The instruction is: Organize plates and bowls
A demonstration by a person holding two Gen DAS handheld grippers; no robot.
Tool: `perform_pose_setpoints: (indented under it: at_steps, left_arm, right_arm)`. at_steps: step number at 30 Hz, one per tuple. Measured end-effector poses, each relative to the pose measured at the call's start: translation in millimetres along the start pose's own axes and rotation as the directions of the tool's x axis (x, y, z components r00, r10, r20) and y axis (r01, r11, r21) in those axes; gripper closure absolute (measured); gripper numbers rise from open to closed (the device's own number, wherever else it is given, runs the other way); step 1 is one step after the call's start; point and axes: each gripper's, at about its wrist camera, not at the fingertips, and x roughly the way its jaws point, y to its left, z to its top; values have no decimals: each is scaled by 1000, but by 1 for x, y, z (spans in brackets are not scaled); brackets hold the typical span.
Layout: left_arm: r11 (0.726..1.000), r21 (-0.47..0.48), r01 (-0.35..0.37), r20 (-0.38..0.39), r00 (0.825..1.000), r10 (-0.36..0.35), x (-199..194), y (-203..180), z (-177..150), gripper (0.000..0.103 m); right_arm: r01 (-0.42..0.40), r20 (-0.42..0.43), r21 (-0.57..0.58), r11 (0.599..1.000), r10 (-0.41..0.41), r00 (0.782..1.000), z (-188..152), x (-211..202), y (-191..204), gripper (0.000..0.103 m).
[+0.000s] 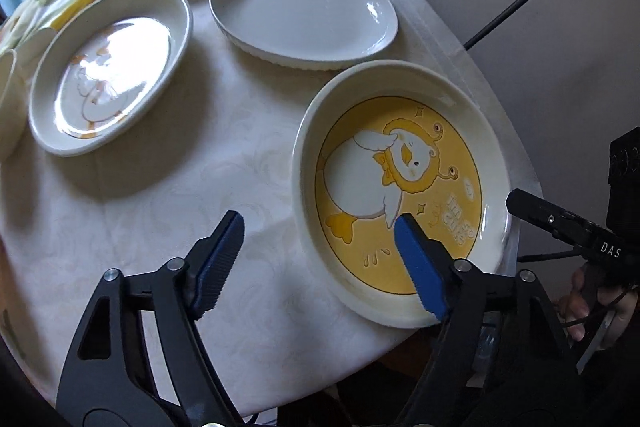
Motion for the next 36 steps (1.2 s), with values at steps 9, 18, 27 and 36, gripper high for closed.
perform_pose_setpoints:
  at_steps: [9, 18, 27, 36]
  left_arm:
    - [1000, -27, 14, -66, 998, -16, 40, 3, 11, 80]
    - [999, -23, -29, -73, 997, 27, 52, -5, 14, 85]
    - [997, 37, -73, -50, 996, 75, 42, -28, 8, 85]
    - [998, 2, -69, 1, 998, 69, 4, -20, -3, 85]
  right_arm:
    - [13, -53, -38, 999, -15, 998, 15, 23, -10, 82]
    - [41, -71, -87, 995, -47, 996, 22, 35, -9, 88]
    - [53, -73, -157, 986, -65, 995, 21, 34, -5, 88]
    - [49, -50, -233, 971, -63, 997, 29, 17, 17, 88]
